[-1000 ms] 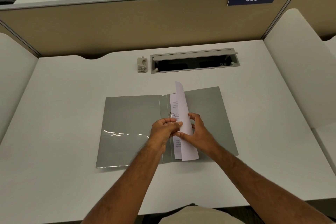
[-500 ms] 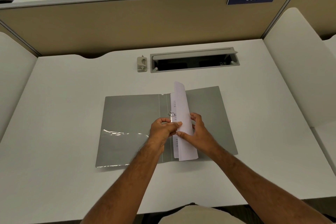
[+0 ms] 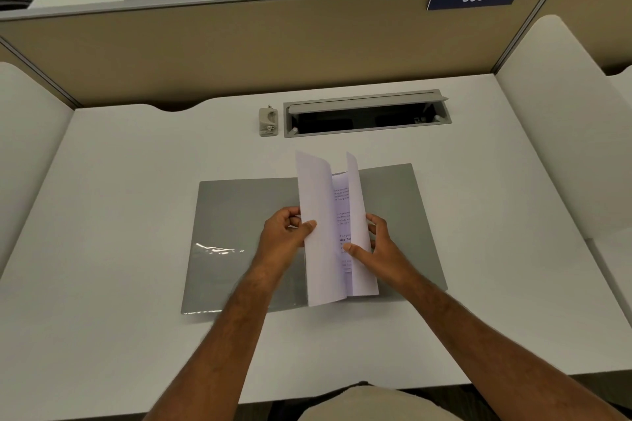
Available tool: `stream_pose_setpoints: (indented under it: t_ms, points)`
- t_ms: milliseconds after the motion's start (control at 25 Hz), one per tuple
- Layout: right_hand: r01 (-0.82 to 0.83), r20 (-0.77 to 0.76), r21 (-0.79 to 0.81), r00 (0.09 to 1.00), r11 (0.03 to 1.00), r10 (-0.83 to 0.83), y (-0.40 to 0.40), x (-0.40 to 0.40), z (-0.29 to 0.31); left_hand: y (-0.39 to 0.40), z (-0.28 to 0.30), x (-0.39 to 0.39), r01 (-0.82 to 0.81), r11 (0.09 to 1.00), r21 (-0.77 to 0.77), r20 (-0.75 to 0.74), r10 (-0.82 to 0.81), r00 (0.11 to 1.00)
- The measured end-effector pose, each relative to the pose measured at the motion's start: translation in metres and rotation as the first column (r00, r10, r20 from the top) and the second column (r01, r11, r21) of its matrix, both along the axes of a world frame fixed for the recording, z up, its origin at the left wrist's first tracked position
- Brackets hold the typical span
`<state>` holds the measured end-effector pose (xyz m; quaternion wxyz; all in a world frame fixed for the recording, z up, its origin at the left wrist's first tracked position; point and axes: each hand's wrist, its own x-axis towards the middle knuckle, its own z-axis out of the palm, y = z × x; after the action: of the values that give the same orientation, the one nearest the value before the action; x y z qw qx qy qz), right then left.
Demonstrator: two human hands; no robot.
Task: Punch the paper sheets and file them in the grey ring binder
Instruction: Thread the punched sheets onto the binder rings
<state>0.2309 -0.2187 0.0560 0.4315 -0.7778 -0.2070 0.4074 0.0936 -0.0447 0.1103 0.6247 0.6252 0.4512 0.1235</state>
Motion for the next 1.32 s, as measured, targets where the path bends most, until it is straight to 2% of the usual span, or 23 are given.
stream_pose_setpoints:
  t_ms: [240, 520, 920, 960, 1040, 1120, 1160, 1240, 1320]
  points:
    - [0.023, -0.046, 0.034, 0.999, 0.999, -0.022, -0.002, 0.001, 0.004, 0.029, -0.001, -0.029, -0.060, 0.997, 0.041, 0.019, 0.060, 0.998]
    - [0.039, -0.077, 0.058, 0.996, 0.998, -0.035, -0.004, 0.000, 0.007, 0.047, -0.018, -0.053, -0.142, 0.982, 0.120, -0.065, 0.151, 0.986]
    - [0.025, -0.057, 0.041, 0.998, 0.999, -0.022, -0.007, -0.003, 0.009, 0.057, -0.036, -0.069, -0.236, 0.960, 0.149, -0.156, 0.259, 0.953]
    - [0.024, -0.060, 0.045, 0.998, 0.999, -0.021, -0.008, -0.003, 0.009, 0.056, -0.037, -0.070, -0.244, 0.955, 0.170, -0.176, 0.273, 0.946]
    - [0.016, -0.056, 0.044, 0.998, 0.999, -0.013, -0.008, -0.003, 0.010, 0.051, -0.041, -0.070, -0.201, 0.919, 0.338, -0.236, 0.289, 0.928]
    - [0.010, -0.041, 0.047, 0.999, 0.999, -0.008, -0.009, -0.005, 0.010, 0.038, -0.042, -0.064, -0.102, 0.854, 0.510, -0.269, 0.271, 0.924]
    - [0.009, -0.031, 0.051, 1.000, 0.999, -0.007, -0.008, -0.007, 0.010, 0.030, -0.042, -0.060, -0.063, 0.845, 0.531, -0.251, 0.227, 0.941]
    - [0.007, -0.012, 0.058, 1.000, 0.998, -0.006, -0.008, -0.010, 0.011, 0.012, -0.036, -0.045, 0.003, 0.905, 0.425, -0.179, 0.081, 0.981]
    - [0.001, 0.002, 0.057, 1.000, 0.998, -0.001, -0.007, -0.012, 0.012, -0.006, -0.030, -0.029, 0.120, 0.946, 0.302, -0.177, -0.068, 0.982]
